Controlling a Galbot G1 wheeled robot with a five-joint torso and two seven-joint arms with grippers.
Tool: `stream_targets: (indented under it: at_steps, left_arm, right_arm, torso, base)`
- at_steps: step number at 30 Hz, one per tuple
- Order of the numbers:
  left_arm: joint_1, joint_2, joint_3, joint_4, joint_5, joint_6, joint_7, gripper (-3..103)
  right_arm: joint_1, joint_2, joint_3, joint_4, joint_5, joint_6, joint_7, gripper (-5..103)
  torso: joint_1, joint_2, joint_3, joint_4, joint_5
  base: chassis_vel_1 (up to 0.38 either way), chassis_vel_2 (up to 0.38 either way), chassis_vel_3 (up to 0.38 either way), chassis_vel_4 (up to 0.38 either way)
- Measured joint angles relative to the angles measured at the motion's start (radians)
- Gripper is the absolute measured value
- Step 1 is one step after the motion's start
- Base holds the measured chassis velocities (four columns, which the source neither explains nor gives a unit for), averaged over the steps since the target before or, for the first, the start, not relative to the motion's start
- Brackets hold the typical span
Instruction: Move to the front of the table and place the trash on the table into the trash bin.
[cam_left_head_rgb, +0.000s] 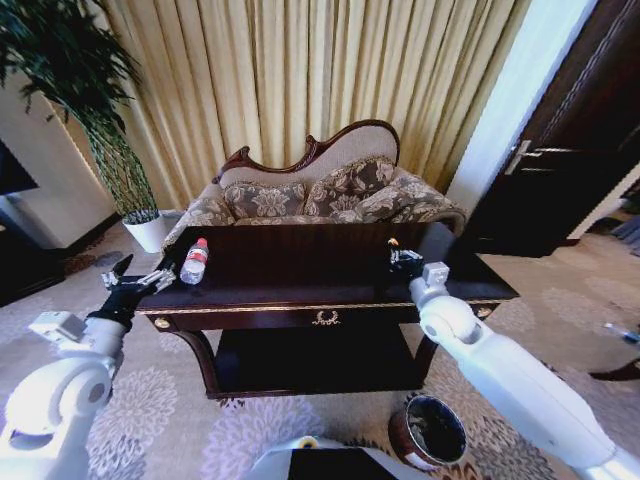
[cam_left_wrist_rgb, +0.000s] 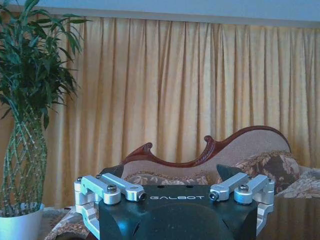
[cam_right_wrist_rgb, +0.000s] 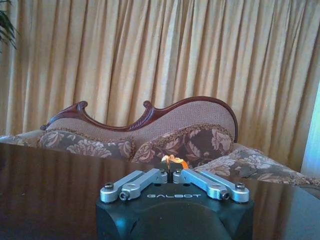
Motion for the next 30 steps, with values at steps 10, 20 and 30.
stream_targets:
  at_steps: [10,20,30]
  left_arm:
    - [-0.003,0.058,-0.028,0.026,-0.043,0.005,0.004,100]
    - [-0.003,0.082,-0.024,0.031,-0.048,0.008,0.004,100]
    - [0.000,0.081,-0.024,0.023,-0.047,0.009,0.003,100]
  right_arm:
    - [-0.086,0.040,0.147,-0.016,-0.015,0.015,-0.089,1]
    - [-0.153,0.078,0.208,0.012,-0.038,0.015,-0.094,1]
    - [-0.173,0.096,0.216,0.019,-0.056,0.020,-0.084,1]
  torso:
    - [0.000,0.000,0.000,-0.0006,0.0000]
    - [0.000,0.000,0.000,-0.0005,0.0000]
    - [0.000,0.000,0.000,-0.0004,0.0000]
  base:
    - [0.000,0.000,0.000,0.000]
    - [0.070,-0.057,-0.071,0.074]
    - [0.240,-0.241,-0.231,0.235]
